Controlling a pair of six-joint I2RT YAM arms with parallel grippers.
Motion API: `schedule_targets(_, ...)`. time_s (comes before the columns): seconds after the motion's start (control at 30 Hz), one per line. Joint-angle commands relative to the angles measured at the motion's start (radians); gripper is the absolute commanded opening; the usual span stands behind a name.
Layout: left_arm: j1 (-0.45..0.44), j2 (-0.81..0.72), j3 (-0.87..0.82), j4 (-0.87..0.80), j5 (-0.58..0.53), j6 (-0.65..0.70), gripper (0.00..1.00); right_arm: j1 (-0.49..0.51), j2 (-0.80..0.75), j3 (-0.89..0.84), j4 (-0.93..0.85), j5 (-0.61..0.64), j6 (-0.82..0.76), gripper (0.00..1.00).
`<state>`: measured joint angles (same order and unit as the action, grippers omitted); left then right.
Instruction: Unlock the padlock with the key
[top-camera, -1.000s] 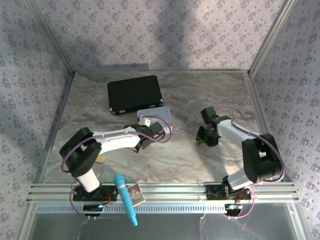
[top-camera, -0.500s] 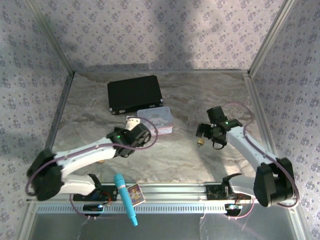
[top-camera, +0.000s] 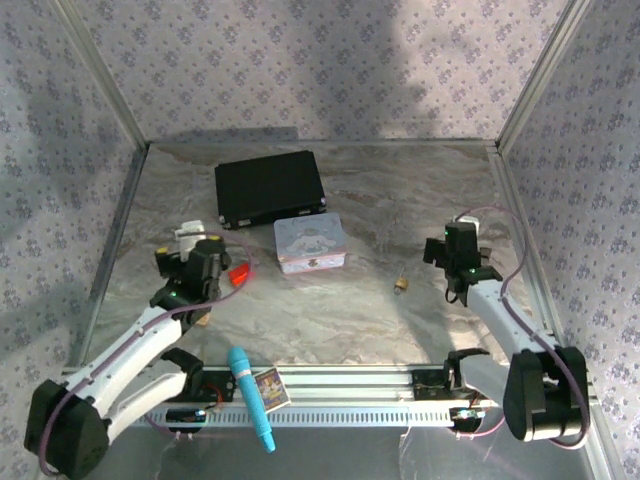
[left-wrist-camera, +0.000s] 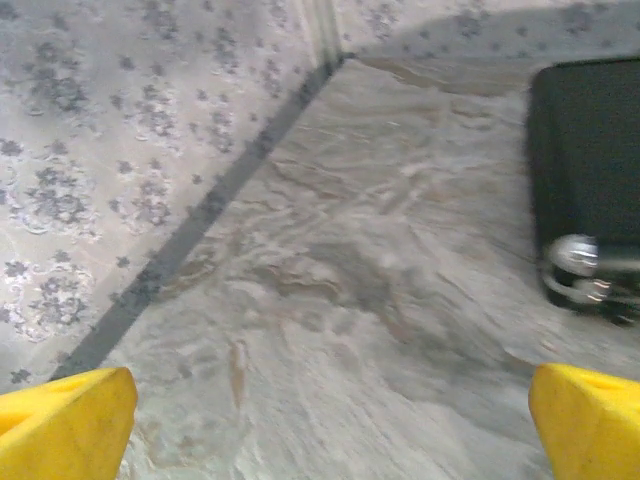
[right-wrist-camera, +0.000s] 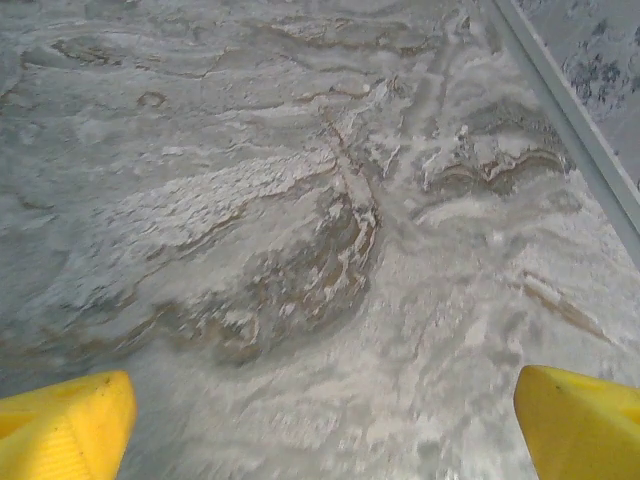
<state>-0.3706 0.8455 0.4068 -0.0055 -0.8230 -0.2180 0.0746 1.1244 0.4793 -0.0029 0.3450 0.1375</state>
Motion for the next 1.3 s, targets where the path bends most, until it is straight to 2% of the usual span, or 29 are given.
schedule_targets(0.0,0.13,0.035,-0.108,0.354,0.237,0.176,1.0,-0.007,0.063,-0.067,0.338,0.011,-0.091,0.98)
schedule_targets(0.03,0.165,0.07,-0.126,0.403,0.297,0.179,1.0,-0.016,0.102,-0.064,0.371,-0.005,-0.088,0.98)
schedule_targets(0.13,0.2,0.226,-0.116,0.505,0.298,0.166,1.0,-0.028,0.192,-0.026,0.411,-0.012,-0.126,0.98)
schedule_targets(0.2,0.232,0.341,-0.111,0.622,0.344,0.175,1.0,-0.027,0.204,-0.053,0.521,-0.027,-0.173,0.98)
schedule_targets(0.27,0.267,0.411,-0.076,0.656,0.408,0.17,1.0,-0.039,0.202,-0.093,0.613,-0.036,-0.187,0.98)
schedule_targets(0.37,0.329,0.497,-0.075,0.789,0.503,0.144,1.0,-0.091,0.195,-0.106,0.624,-0.154,-0.165,0.98)
schedule_targets(0.43,0.362,0.584,-0.068,0.861,0.532,0.123,1.0,-0.128,0.213,-0.138,0.724,-0.227,-0.114,0.98)
schedule_targets(0.47,0.374,0.634,-0.067,0.915,0.581,0.129,1.0,-0.14,0.25,-0.156,0.789,-0.251,-0.102,0.99)
schedule_targets(0.53,0.375,0.696,-0.065,0.972,0.609,0.142,1.0,-0.142,0.336,-0.148,0.85,-0.256,-0.101,0.99)
schedule_targets(0.6,0.377,0.669,-0.076,0.941,0.607,0.127,1.0,-0.125,0.398,-0.117,0.856,-0.269,-0.127,0.99)
schedule_targets(0.67,0.379,0.684,-0.085,0.988,0.607,0.13,1.0,-0.1,0.394,-0.079,0.78,-0.282,-0.165,0.99)
schedule_targets(0.8,0.374,0.684,-0.018,0.856,0.627,0.143,1.0,-0.103,0.394,-0.084,0.778,-0.288,-0.162,0.99)
schedule_targets(1.13,0.37,0.686,-0.019,0.864,0.616,0.147,1.0,-0.111,0.398,-0.077,0.772,-0.301,-0.158,0.99)
schedule_targets(1.27,0.354,0.687,-0.015,0.86,0.578,0.154,1.0,-0.104,0.397,-0.08,0.776,-0.293,-0.165,0.99)
